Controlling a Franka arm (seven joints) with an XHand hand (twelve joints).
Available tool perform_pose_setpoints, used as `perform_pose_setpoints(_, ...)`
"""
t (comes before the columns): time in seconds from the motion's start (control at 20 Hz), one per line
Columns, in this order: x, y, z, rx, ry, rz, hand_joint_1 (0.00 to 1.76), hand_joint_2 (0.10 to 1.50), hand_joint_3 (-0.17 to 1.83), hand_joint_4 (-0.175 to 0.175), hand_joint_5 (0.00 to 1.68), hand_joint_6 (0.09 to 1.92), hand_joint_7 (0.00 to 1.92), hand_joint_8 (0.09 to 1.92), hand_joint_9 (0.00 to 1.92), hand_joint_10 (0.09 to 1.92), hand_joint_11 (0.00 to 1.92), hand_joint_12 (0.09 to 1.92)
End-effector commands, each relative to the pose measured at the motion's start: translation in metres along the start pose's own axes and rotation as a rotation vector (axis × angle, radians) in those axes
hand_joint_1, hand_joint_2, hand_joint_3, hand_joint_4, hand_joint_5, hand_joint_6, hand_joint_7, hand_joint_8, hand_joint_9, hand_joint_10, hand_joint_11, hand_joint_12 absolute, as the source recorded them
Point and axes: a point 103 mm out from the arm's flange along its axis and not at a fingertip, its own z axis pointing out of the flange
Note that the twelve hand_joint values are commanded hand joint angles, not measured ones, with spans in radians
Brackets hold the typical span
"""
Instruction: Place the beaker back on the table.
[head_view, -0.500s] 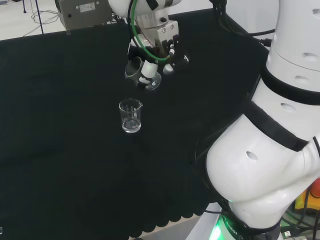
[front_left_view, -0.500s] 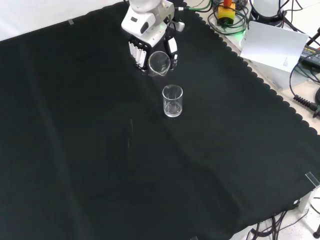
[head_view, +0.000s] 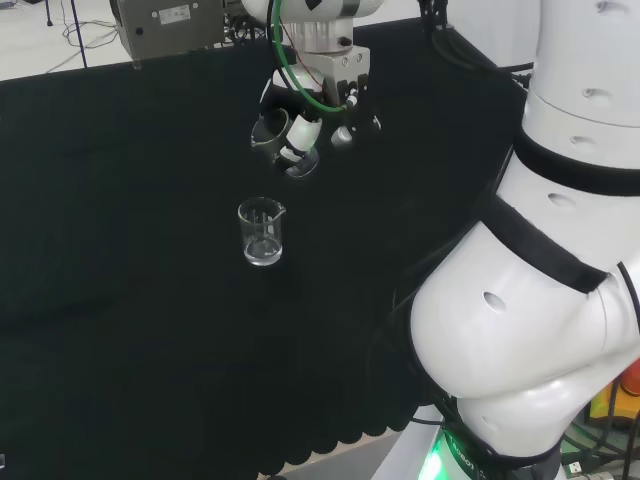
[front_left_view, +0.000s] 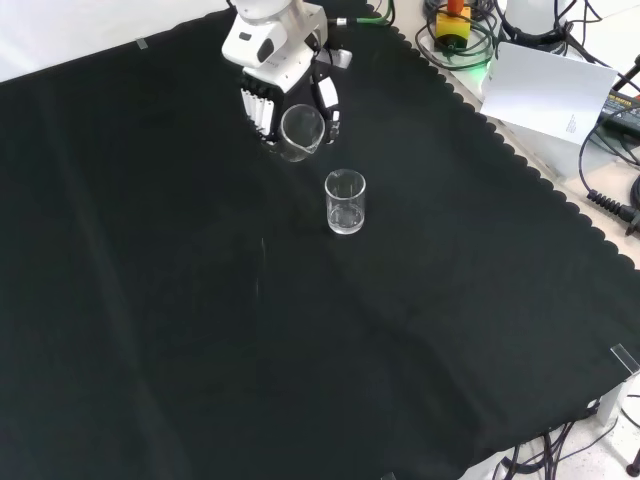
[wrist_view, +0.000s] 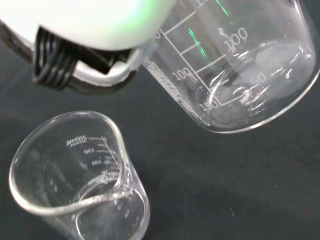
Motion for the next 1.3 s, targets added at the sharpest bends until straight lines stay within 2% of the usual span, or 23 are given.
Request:
perform_pose_setpoints(0.05,-0.023,0.026,0.016,-0.066,0.092,0.004,1.29,0.64,0.82,-0.175,1.1,1.01,1.16,0.99,1.47,0.77,1.23,0.88)
perform_pose_setpoints(0.25,-0.035,0.043,0.03,-0.085,0.139,0.012,1.29,0.64,0.81,-0.175,1.1,1.01,1.16,0.99,1.46,0.77,1.23,0.87)
perform_pose_setpoints(0.4,-0.044,0.053,0.039,-0.11,0.185,0.017,1.31,0.54,0.96,-0.175,1.09,1.03,1.3,0.91,1.46,0.76,1.23,0.87)
perform_pose_setpoints(0.45,-0.047,0.057,0.042,-0.118,0.192,0.019,1.31,0.57,0.91,-0.175,1.1,1.02,1.26,0.92,1.46,0.75,1.22,0.86)
perform_pose_setpoints(0.7,-0.057,0.072,0.055,-0.157,0.251,0.033,1.31,0.52,0.98,-0.175,1.09,1.02,1.33,0.87,1.46,0.73,1.22,0.84)
perform_pose_setpoints(0.95,-0.062,0.082,0.069,-0.179,0.256,0.034,1.31,0.52,0.98,-0.173,1.09,1.03,1.34,0.87,1.46,0.73,1.21,0.84)
perform_pose_setpoints(1.3,-0.068,0.091,0.086,-0.167,0.264,0.054,1.31,0.52,0.98,-0.167,1.09,1.03,1.34,0.86,1.46,0.72,1.21,0.83)
